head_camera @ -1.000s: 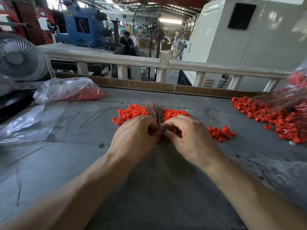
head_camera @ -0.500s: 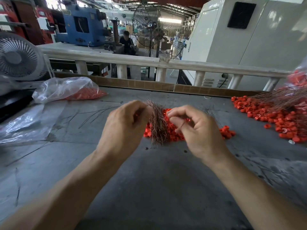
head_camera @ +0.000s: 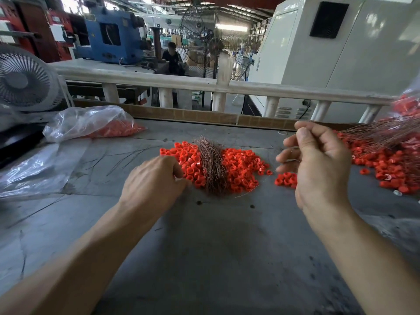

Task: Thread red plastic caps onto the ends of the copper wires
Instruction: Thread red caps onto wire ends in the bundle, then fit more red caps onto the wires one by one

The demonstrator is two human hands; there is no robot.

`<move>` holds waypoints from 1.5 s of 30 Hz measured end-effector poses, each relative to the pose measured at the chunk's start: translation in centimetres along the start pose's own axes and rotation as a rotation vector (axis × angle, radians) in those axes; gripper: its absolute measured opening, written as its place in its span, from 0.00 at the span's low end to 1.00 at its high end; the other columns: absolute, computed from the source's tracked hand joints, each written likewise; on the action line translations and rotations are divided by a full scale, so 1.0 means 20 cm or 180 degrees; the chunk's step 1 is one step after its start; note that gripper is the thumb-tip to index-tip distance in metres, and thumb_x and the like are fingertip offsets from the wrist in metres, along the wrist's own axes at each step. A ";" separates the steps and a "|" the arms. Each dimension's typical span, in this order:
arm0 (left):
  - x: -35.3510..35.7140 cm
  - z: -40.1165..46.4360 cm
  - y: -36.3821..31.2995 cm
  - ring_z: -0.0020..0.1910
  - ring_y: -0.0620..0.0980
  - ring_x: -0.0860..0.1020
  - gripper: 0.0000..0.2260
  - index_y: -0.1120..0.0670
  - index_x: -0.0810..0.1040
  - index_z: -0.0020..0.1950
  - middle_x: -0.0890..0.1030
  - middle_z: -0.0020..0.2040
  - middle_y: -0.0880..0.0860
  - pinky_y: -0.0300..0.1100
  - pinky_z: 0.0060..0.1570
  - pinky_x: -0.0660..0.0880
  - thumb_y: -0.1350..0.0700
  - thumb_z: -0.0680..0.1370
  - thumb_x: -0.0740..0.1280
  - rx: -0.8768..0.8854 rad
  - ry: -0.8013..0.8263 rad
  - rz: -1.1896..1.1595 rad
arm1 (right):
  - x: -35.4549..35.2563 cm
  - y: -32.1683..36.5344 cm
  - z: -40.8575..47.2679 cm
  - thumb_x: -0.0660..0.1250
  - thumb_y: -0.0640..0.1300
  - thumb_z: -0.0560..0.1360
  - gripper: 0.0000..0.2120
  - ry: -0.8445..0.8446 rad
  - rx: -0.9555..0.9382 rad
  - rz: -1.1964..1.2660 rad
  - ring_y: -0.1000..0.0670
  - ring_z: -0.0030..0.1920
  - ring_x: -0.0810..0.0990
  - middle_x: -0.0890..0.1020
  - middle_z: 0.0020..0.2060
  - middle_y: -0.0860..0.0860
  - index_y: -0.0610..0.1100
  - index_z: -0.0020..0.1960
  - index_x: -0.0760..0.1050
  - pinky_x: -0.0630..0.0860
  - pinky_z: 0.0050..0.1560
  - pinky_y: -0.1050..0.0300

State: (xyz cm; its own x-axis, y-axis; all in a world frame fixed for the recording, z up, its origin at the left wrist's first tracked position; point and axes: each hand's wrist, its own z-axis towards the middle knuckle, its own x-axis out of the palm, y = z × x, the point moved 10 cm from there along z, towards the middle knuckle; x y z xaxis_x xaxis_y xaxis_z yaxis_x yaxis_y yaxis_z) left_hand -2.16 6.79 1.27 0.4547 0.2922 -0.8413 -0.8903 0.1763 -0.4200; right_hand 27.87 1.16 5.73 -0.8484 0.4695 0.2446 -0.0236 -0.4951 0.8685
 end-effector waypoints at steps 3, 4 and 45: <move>0.01 0.00 -0.03 0.45 0.48 0.77 0.06 0.45 0.80 0.46 0.79 0.42 0.43 0.45 0.40 0.68 0.46 0.73 0.75 0.0084 0.0041 -0.0100 | 0.01 -0.07 -0.01 0.62 0.38 0.83 0.08 0.0051 0.0234 -0.0091 0.52 0.25 0.76 0.80 0.34 0.50 0.43 0.53 0.80 0.71 0.21 0.59; 0.02 0.00 -0.04 0.46 0.48 0.77 0.06 0.45 0.81 0.47 0.80 0.43 0.43 0.45 0.41 0.70 0.47 0.74 0.75 0.0123 0.0073 -0.0165 | 0.03 -0.08 -0.01 0.62 0.38 0.83 0.07 0.0105 0.0289 -0.0111 0.52 0.25 0.76 0.80 0.33 0.51 0.43 0.53 0.80 0.70 0.21 0.60; 0.12 -0.09 -0.25 0.42 0.52 0.84 0.12 0.56 0.86 0.50 0.84 0.46 0.58 0.39 0.45 0.81 0.65 0.68 0.73 -0.0289 0.0986 -0.4585 | 0.39 -0.03 -0.28 0.68 0.39 0.80 0.06 0.1877 -0.0322 -0.1385 0.52 0.32 0.78 0.83 0.35 0.52 0.48 0.49 0.81 0.79 0.32 0.55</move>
State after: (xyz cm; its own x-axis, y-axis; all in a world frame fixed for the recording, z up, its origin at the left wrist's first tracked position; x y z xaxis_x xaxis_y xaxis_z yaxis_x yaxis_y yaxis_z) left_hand 3.34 4.91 0.80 0.9159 -0.2899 0.2778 0.3104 0.0723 -0.9478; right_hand 18.28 1.04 4.67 -0.8938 0.1820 -0.4098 -0.4470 -0.4322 0.7832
